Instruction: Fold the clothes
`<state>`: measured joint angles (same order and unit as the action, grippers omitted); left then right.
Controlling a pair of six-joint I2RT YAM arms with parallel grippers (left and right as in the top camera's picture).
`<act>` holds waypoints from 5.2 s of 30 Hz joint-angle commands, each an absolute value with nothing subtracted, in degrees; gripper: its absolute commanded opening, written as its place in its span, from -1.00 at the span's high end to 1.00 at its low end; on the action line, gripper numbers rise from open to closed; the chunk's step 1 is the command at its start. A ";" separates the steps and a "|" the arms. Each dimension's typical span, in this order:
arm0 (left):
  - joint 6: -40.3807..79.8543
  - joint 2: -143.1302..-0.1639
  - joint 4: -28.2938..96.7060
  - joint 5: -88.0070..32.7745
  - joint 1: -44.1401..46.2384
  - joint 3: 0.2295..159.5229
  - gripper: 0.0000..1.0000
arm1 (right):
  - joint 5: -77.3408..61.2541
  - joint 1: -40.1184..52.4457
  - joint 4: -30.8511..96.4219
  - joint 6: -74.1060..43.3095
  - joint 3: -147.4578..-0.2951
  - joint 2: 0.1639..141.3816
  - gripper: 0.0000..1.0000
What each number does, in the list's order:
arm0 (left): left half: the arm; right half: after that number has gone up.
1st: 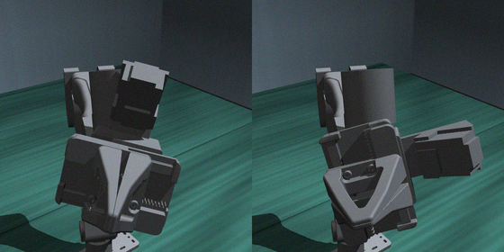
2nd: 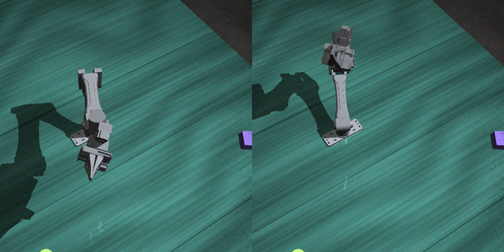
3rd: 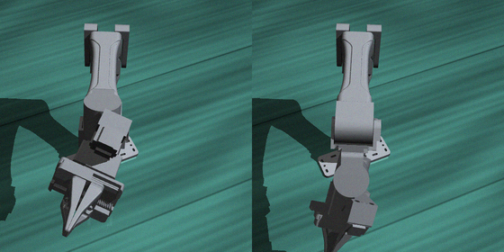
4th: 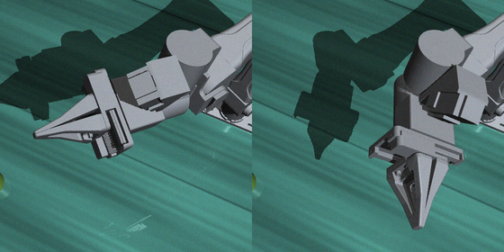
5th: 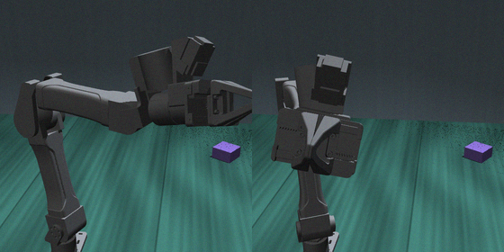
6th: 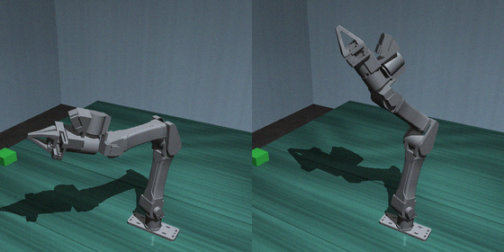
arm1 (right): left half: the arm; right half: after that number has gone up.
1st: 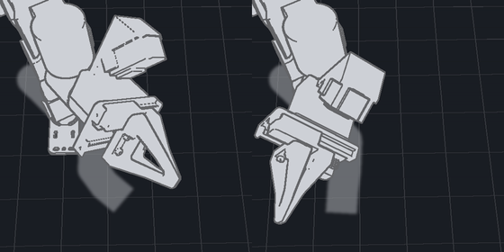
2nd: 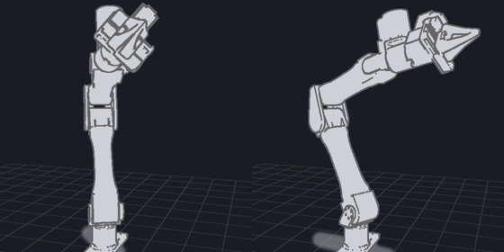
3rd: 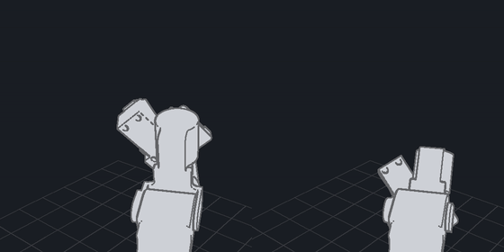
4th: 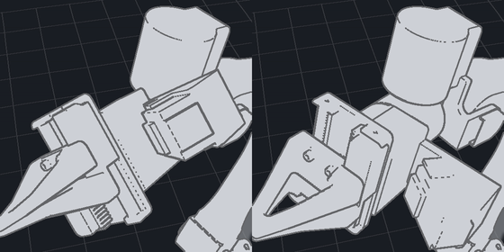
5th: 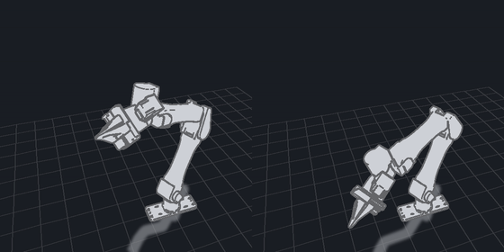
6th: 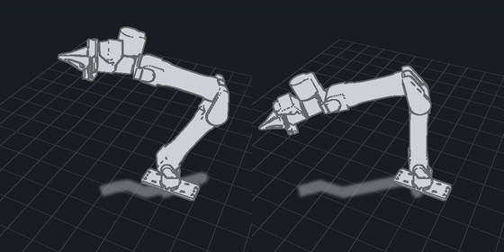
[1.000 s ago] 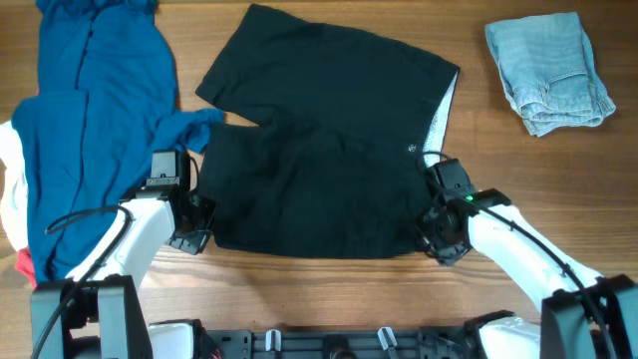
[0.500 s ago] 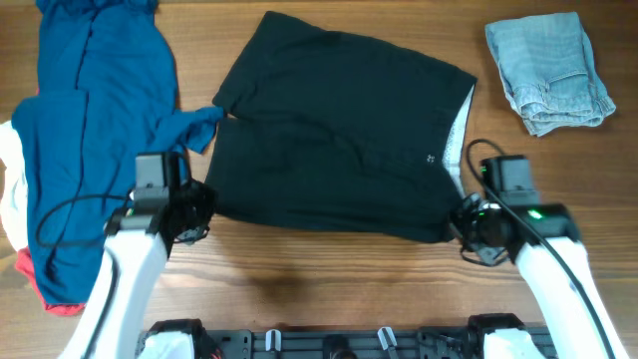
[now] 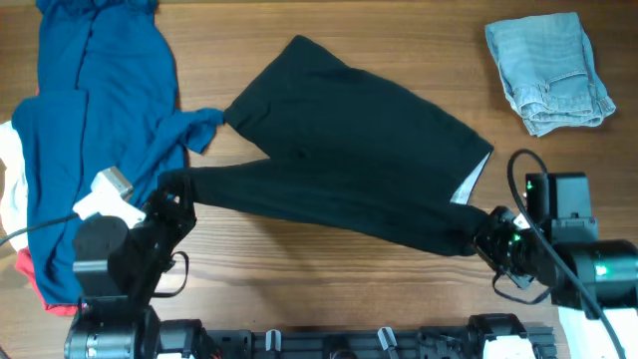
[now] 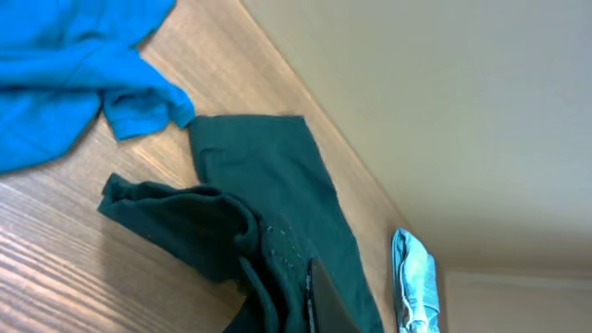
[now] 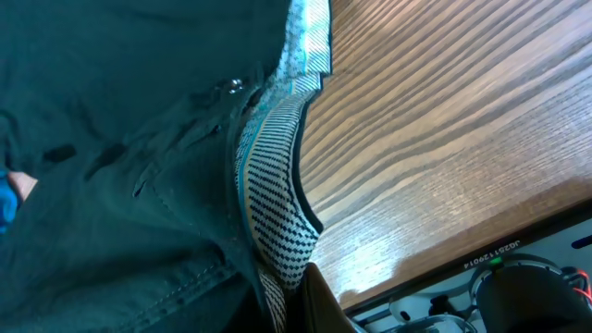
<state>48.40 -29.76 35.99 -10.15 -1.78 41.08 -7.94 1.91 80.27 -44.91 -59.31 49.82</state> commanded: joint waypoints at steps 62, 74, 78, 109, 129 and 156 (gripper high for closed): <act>22.68 -113.78 -25.45 -8.99 14.52 62.70 -1.00 | 0.82 -7.66 38.57 -26.04 -62.70 84.18 -0.81; 22.68 -113.80 -12.38 -9.34 14.90 62.70 0.39 | -7.05 -3.81 36.34 -20.97 -62.35 89.01 0.91; 22.68 -113.80 -11.66 -8.93 14.85 62.70 0.50 | -7.33 -3.81 26.39 -19.03 -62.35 97.36 0.89; 22.70 -113.80 -2.74 -5.48 14.85 62.65 0.71 | -21.63 11.49 -17.28 -22.24 -67.57 118.63 0.79; 22.70 -113.80 -2.70 -5.48 14.85 62.65 0.74 | -2.70 10.94 -20.69 -24.43 -78.96 125.47 0.80; 20.40 -84.53 18.76 -2.72 -3.73 62.65 0.52 | -19.09 23.90 35.62 -13.47 -95.74 124.31 0.04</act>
